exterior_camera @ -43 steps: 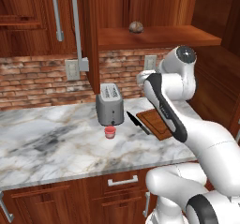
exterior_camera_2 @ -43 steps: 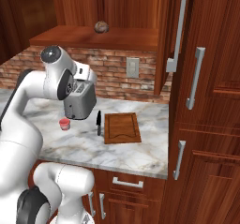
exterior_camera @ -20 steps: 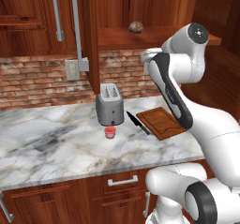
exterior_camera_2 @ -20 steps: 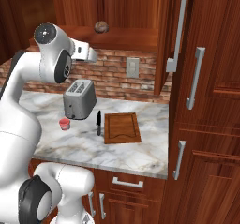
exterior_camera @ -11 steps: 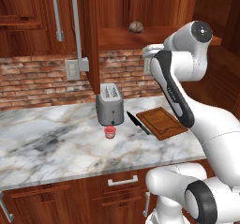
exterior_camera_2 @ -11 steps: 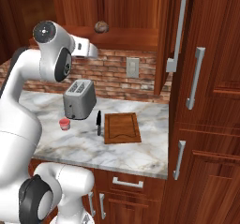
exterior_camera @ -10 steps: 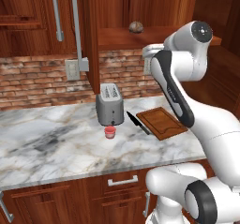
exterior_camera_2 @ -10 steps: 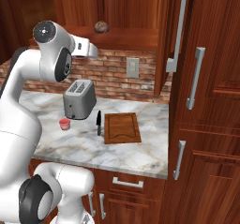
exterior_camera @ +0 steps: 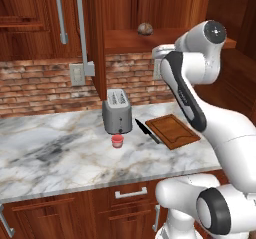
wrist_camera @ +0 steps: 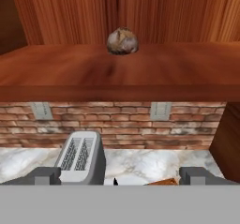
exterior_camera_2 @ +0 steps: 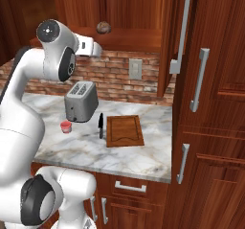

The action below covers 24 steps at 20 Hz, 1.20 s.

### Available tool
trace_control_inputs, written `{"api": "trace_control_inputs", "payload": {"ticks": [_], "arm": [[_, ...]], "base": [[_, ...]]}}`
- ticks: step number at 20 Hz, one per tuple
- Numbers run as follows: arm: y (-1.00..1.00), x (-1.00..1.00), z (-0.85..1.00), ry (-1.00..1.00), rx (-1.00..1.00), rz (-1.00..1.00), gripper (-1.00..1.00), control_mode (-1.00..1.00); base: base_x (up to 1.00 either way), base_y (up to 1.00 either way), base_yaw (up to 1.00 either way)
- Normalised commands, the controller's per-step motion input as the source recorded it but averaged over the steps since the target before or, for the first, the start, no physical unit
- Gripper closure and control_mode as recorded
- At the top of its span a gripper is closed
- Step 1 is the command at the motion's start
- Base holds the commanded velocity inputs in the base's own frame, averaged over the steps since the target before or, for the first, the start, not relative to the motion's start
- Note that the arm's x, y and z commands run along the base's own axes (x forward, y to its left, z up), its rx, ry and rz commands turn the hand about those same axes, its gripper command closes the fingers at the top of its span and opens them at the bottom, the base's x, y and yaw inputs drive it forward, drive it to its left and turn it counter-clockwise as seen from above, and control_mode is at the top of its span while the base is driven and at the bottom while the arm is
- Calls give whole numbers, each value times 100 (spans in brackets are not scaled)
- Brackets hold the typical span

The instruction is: Pick the bread, place it on the cutting board, pick the jam, place it on the counter, and close the cabinet.

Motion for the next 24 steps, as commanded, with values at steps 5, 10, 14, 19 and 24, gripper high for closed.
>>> {"api": "trace_control_inputs", "payload": {"ticks": [5, 10, 14, 19, 24], "arm": [[-1, 27, 6, 0, 0, 0, -100, -100], [-5, 34, 5, 0, 0, 0, -100, -100], [-8, 31, 10, 0, 0, 0, -100, -100], [-7, 28, 9, 0, 0, 0, -100, -100], [-5, 27, 1, 0, 0, 0, -100, -100]], "base": [[0, 0, 0], [0, 0, 0], [0, 0, 0], [0, 0, 0], [0, 0, 0]]}}
